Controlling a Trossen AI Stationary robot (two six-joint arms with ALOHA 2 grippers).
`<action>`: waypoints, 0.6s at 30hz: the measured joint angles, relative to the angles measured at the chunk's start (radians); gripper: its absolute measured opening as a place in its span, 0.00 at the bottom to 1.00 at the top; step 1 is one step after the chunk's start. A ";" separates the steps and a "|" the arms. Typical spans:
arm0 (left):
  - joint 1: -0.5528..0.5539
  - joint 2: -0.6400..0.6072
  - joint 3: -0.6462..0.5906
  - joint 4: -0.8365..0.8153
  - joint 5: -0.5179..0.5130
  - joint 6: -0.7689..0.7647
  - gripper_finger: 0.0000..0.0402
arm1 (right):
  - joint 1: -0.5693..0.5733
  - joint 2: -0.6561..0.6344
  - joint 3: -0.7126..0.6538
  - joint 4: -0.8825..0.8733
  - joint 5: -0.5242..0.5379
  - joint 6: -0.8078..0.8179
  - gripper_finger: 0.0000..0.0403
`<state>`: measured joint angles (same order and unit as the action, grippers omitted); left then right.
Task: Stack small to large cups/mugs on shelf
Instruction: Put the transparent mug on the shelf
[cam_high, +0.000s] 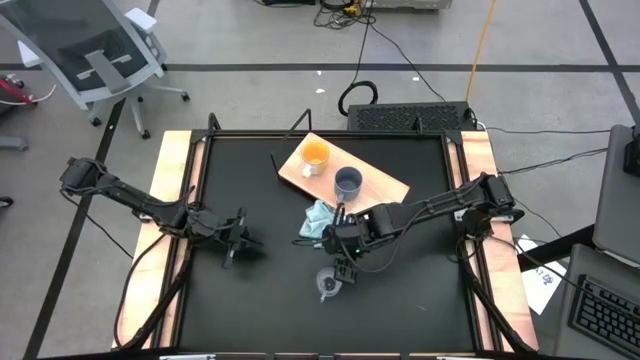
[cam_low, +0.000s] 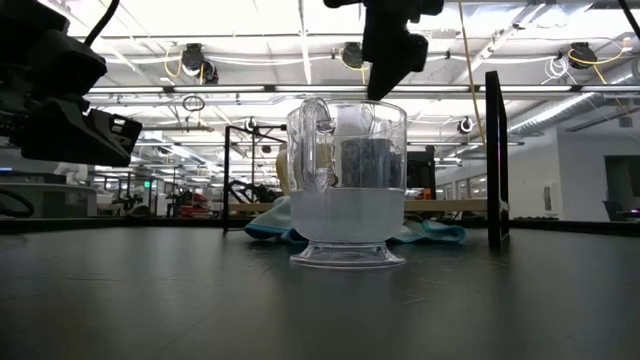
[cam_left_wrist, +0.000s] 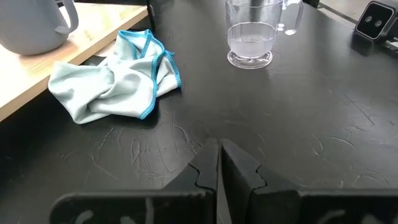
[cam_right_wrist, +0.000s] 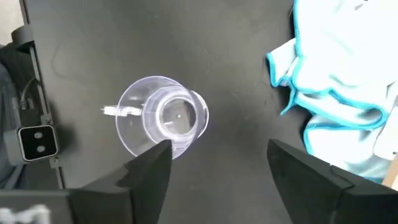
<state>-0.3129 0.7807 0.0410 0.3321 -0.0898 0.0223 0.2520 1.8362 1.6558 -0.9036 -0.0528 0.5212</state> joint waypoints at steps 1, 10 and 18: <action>0.000 0.000 0.000 0.000 0.000 0.000 0.05 | -0.003 0.000 0.000 0.002 0.000 -0.004 0.65; 0.000 0.000 0.000 -0.024 0.000 0.002 0.05 | -0.004 0.061 -0.001 0.035 -0.003 -0.017 0.69; 0.000 0.000 0.000 -0.030 0.000 0.001 0.05 | -0.004 0.072 -0.002 0.049 -0.003 -0.037 0.68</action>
<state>-0.3126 0.7806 0.0410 0.3023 -0.0898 0.0230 0.2481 1.9083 1.6543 -0.8542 -0.0559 0.4847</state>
